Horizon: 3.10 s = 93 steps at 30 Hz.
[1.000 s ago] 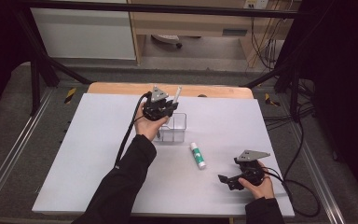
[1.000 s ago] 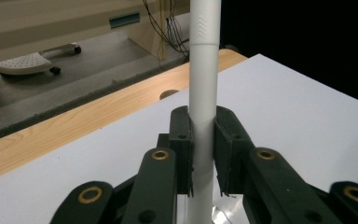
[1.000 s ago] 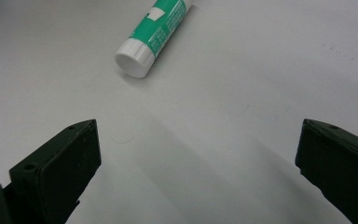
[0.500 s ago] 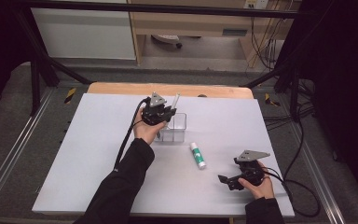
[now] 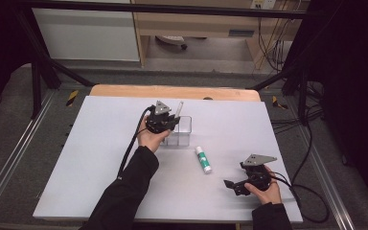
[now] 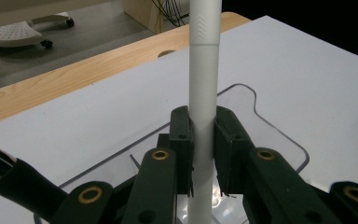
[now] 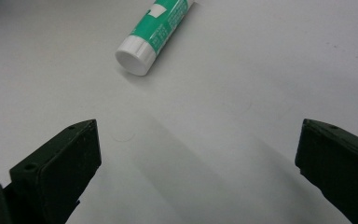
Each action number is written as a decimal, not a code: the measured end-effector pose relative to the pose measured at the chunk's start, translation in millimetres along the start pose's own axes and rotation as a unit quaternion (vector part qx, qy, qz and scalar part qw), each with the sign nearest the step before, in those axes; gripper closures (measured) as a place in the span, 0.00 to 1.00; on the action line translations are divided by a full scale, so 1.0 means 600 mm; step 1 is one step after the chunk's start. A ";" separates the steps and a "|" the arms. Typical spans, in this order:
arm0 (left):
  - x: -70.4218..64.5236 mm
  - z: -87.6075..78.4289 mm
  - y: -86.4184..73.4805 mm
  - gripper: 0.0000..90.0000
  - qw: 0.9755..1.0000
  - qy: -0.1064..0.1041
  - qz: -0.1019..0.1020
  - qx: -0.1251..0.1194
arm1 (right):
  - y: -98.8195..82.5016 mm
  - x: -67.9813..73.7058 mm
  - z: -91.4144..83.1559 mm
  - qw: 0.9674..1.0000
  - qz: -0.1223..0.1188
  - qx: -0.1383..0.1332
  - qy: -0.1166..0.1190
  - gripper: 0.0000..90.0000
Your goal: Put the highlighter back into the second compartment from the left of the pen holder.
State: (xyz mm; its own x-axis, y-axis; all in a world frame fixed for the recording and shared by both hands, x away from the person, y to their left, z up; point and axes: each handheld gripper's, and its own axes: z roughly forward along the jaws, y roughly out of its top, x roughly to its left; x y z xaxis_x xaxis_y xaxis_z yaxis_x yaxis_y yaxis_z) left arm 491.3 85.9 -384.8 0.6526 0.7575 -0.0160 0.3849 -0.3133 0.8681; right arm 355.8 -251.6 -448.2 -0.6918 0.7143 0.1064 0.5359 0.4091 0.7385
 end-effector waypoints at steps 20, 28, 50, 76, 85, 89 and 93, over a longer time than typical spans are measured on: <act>0.003 -0.038 0.007 0.73 0.999 0.005 0.028 0.019 | 0.000 0.000 0.001 1.000 0.000 0.000 -0.002 0.01; 0.005 -0.084 0.008 0.53 0.999 -0.009 0.034 0.035 | 0.000 0.001 0.001 1.000 0.000 0.001 -0.003 0.01; 0.018 -0.169 -0.081 0.15 0.996 -0.019 0.049 0.077 | 0.000 0.003 0.005 1.000 0.003 0.007 -0.002 0.01; 0.058 -0.226 -0.213 0.09 0.996 -0.008 0.013 0.083 | 0.029 0.024 0.013 1.000 0.010 0.013 -0.018 0.00; 0.071 -0.240 -0.239 0.09 0.996 -0.006 0.008 0.085 | 0.061 0.043 0.029 0.999 0.004 0.011 -0.030 0.00; 0.079 -0.247 -0.250 0.09 0.996 -0.002 0.000 0.085 | 0.078 0.050 0.033 0.999 0.002 0.012 -0.031 0.00; 0.084 -0.251 -0.257 0.09 0.996 0.001 -0.002 0.087 | 0.097 0.055 0.038 0.999 0.001 0.024 -0.040 0.00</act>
State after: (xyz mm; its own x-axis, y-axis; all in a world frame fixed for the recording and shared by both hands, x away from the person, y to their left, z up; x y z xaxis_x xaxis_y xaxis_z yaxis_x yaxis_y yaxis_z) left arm 366.5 258.4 -444.9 0.6492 0.7605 -0.0175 0.4944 -0.4043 0.7695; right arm 375.3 -191.0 -416.9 -0.6508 0.7574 0.0520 0.5610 0.4336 0.7052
